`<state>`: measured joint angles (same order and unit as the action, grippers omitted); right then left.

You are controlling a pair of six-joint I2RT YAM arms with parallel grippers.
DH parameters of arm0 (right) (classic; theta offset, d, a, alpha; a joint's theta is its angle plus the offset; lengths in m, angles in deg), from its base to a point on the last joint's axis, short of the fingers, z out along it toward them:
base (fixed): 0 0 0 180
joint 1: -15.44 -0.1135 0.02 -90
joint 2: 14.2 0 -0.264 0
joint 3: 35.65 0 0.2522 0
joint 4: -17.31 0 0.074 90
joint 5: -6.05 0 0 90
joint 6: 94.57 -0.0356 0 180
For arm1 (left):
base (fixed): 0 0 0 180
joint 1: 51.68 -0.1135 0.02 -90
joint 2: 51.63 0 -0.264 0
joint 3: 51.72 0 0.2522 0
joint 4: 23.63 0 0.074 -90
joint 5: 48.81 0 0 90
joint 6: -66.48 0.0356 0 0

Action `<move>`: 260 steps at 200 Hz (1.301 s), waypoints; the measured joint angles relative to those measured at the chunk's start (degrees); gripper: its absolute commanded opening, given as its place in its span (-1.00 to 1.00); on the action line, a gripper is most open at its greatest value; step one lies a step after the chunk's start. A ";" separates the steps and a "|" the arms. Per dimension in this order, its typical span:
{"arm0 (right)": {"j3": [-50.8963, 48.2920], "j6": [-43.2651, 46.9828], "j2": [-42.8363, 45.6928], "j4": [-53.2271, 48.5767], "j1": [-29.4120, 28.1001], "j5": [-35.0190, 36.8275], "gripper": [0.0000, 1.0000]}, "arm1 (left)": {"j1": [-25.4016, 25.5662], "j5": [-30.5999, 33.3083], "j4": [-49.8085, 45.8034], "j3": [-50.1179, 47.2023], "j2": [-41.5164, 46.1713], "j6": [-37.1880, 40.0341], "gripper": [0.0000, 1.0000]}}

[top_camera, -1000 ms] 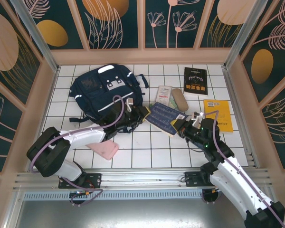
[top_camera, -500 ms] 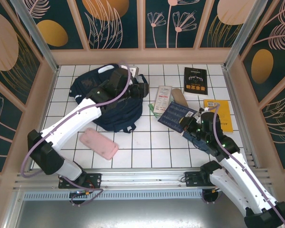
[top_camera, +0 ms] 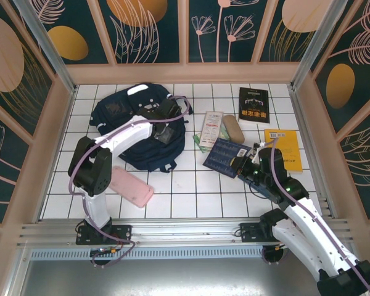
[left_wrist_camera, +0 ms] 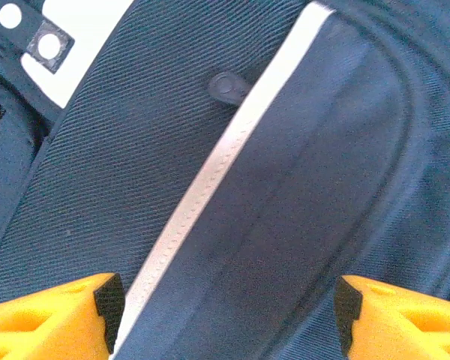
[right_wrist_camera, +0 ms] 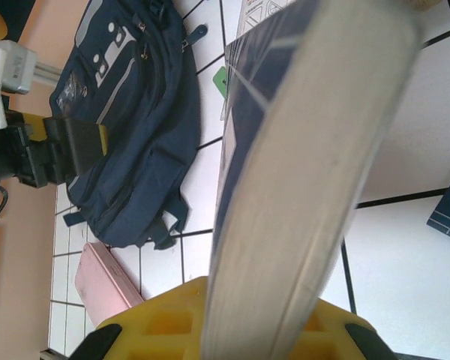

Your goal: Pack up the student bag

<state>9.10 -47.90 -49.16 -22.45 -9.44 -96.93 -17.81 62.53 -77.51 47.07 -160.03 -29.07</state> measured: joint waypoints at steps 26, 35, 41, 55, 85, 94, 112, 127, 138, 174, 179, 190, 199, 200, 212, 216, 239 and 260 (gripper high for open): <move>-0.28 0.94 0.09 0.02 0.00 -0.55 -1.00 | -0.39 -0.26 -0.31 0.02 -1.73 0.50 0.57; -0.68 1.11 0.09 0.02 0.00 -0.61 -1.00 | -0.35 -0.63 -0.48 0.02 -2.27 0.63 0.60; -0.94 1.25 0.09 0.00 0.00 -0.61 -1.00 | -0.35 -0.96 -0.59 0.02 -2.58 0.68 0.61; -1.55 1.46 0.09 -0.02 0.04 -0.63 -1.00 | -0.39 -0.96 -0.61 0.02 -3.19 0.79 0.62; -2.03 1.53 0.09 -0.13 0.04 -0.66 -1.00 | -0.63 -2.56 -1.09 0.42 -4.24 0.63 0.61; -2.08 1.53 0.09 -0.11 0.04 -0.63 -1.00 | -0.83 -3.45 -1.53 0.68 -4.26 0.57 0.62; -2.47 1.53 0.07 0.04 0.04 -0.63 -1.00 | -0.98 -4.42 -2.10 0.92 -4.26 0.35 0.62; -2.97 1.51 0.02 0.04 0.04 -0.63 -1.00 | -1.11 -4.92 -2.21 0.90 -4.26 0.31 0.62; -3.30 1.51 -0.26 0.09 0.04 -0.68 -1.00 | -1.16 -5.49 -2.25 0.83 -4.17 0.11 0.62; -3.41 1.51 -1.99 0.22 0.04 -1.14 -1.00 | -1.29 -5.46 -2.14 -1.31 -3.17 -0.52 0.73; -3.41 1.51 -2.03 0.24 0.04 -1.25 -1.00 | -1.31 -5.22 -2.10 -1.51 -3.17 -0.52 0.73; -3.41 1.49 -2.08 0.44 0.04 -1.44 -1.00 | -1.49 -4.31 -2.05 -1.62 -3.48 -0.72 0.71; -3.41 1.49 -2.12 0.61 0.04 -1.60 -1.00 | -1.53 -3.19 -1.88 -1.49 -4.26 -1.03 0.67; -3.41 1.49 -2.12 0.63 0.04 -1.62 -1.00 | -1.53 -3.15 -1.88 -1.44 -4.33 -1.03 0.66; -3.41 1.46 -2.32 0.90 0.04 -1.73 -1.00 | -1.68 -2.45 -1.90 -0.70 -6.25 -1.49 0.52; -3.41 1.49 -2.38 0.98 0.04 -1.73 -1.00 | -1.70 -2.21 -1.84 -0.24 -7.08 -1.42 0.45; -3.39 1.46 -2.62 1.38 0.04 -1.92 -1.00 | -2.08 -1.97 -0.42 1.73 -9.09 -1.66 -0.08; -3.41 1.46 -2.51 1.38 0.04 -1.92 -1.00 | -3.48 -3.58 1.95 3.10 -10.73 -0.90 -0.54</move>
<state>5.69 -46.44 -51.67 -21.07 -9.40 -98.85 -21.29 58.94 -75.56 50.17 -170.76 -29.96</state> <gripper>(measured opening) 0.123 0.330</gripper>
